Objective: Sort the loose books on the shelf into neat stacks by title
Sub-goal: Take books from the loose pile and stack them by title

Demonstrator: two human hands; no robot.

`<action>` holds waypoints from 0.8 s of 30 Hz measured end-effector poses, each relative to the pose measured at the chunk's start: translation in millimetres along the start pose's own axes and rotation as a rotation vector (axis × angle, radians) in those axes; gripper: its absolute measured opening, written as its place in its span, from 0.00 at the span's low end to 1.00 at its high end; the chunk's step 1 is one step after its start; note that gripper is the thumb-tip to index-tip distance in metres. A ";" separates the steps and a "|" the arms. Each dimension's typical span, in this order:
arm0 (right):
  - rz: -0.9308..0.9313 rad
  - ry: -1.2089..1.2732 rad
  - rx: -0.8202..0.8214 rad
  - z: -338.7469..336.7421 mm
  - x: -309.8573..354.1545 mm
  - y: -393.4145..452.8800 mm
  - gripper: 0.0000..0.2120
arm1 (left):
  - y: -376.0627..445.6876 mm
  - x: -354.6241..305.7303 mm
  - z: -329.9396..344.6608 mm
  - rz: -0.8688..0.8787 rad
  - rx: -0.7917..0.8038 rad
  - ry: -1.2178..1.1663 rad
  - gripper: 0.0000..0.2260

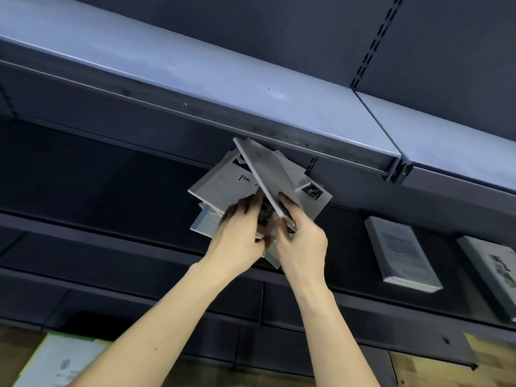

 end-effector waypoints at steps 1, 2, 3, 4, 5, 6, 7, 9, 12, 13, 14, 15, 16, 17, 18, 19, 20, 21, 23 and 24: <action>-0.008 -0.005 -0.008 -1.8 2.6 0.8 0.24 | -0.5 -3.2 2.1 -0.013 0.020 -0.003 0.43; -0.023 -0.019 -0.023 -3.8 5.7 1.3 0.24 | -0.1 -7.8 4.4 -0.027 0.034 -0.013 0.45; -0.053 -0.034 -0.039 -4.9 9.6 1.5 0.25 | -0.3 -13.3 5.9 -0.051 0.039 -0.028 0.46; -0.094 -0.050 -0.049 -4.7 13.6 1.4 0.25 | 0.5 -18.6 8.6 -0.078 0.032 -0.051 0.45; -0.137 -0.073 -0.051 -4.7 17.6 1.2 0.25 | 2.3 -25.2 10.2 -0.091 -0.002 -0.055 0.41; -0.168 -0.103 -0.043 -4.6 20.4 1.4 0.25 | 5.3 -30.0 13.9 -0.104 -0.030 0.015 0.36; -0.186 -0.129 -0.028 -5.1 21.6 2.0 0.24 | 7.1 -36.5 17.1 -0.106 -0.066 0.163 0.33; -0.199 -0.146 0.027 -7.5 21.5 3.0 0.24 | 9.8 -44.0 26.4 -0.076 -0.056 0.398 0.35; -0.230 -0.171 0.116 -13.3 20.7 0.8 0.24 | 6.1 -50.6 28.9 -0.090 -0.056 0.290 0.22; -0.241 -0.191 0.138 -13.8 21.4 -0.3 0.23 | 3.7 -51.0 26.6 -0.101 -0.065 0.099 0.20; -0.250 -0.223 0.155 -13.5 22.4 -1.0 0.22 | 0.7 -50.9 25.6 -0.152 -0.069 -0.166 0.18; -0.264 -0.268 0.161 -13.9 23.7 -1.5 0.21 | -4.6 -54.1 26.0 -0.217 -0.064 -0.504 0.18; -0.283 -0.315 0.159 -15.3 25.8 -2.0 0.20 | -8.4 -57.9 26.4 -0.242 -0.085 -0.767 0.18; -0.304 -0.353 0.155 -17.3 28.3 -1.9 0.18 | -10.1 -58.7 29.7 -0.253 -0.120 -0.869 0.19; -0.324 -0.378 0.152 -20.1 30.6 -1.7 0.16 | -12.2 -61.1 30.9 -0.233 -0.152 -0.831 0.20; -0.339 -0.388 0.153 -23.5 32.2 -1.5 0.15 | -12.9 -60.5 31.0 -0.193 -0.170 -0.742 0.20; -0.340 -0.379 0.159 -27.1 33.0 -1.9 0.15 | -13.7 -62.6 27.7 -0.166 -0.154 -0.611 0.19; -0.324 -0.343 0.164 -31.2 33.2 -2.7 0.16 | -12.8 -65.0 25.6 -0.177 -0.109 -0.438 0.17; -0.260 -0.222 0.130 -39.8 31.7 -6.4 0.18 | -10.3 -67.8 22.7 -0.159 -0.130 -0.203 0.15; -0.233 -0.175 0.099 -43.2 30.6 -9.4 0.18 | -11.1 -70.9 19.4 -0.141 -0.182 -0.203 0.14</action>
Point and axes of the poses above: each hand's wrist, its own y-axis towards the middle knuckle, its own z-axis out of the palm, x = y × z, the point moved 3 cm from there along y, towards the middle knuckle, and after that the axes turned 8 degrees about x, right-handed, at the moved point
